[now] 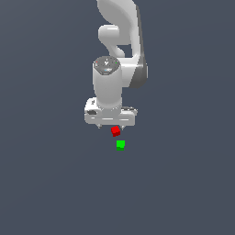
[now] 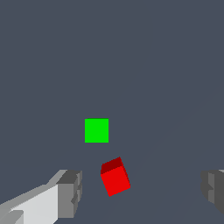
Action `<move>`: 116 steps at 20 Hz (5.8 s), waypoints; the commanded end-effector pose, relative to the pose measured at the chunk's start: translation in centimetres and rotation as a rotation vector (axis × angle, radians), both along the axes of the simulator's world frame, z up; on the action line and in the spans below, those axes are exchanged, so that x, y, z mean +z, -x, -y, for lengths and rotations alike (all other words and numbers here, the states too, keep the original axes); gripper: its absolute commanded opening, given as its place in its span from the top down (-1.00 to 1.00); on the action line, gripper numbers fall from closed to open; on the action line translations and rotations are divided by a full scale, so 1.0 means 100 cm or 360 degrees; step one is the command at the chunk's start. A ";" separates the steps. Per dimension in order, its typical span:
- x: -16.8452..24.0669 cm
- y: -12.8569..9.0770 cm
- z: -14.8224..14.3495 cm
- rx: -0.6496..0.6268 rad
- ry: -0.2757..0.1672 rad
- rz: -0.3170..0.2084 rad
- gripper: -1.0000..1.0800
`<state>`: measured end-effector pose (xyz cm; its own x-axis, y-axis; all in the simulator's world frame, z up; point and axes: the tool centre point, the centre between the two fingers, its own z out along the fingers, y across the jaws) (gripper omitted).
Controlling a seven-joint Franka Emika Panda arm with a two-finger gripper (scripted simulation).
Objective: Stack the red cube on top of the green cube.
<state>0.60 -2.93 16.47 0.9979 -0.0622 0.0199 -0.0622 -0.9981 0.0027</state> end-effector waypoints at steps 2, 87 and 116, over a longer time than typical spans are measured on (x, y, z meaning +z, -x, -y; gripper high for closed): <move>0.000 0.000 0.000 0.0001 0.0000 0.0000 -0.92; -0.069 0.070 -0.018 0.0626 0.0001 -0.0033 1.00; -0.086 0.005 -0.038 0.0626 0.0000 -0.0032 1.00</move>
<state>-0.68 0.64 8.21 0.9456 0.3254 -0.0006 0.3254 -0.9456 -0.0001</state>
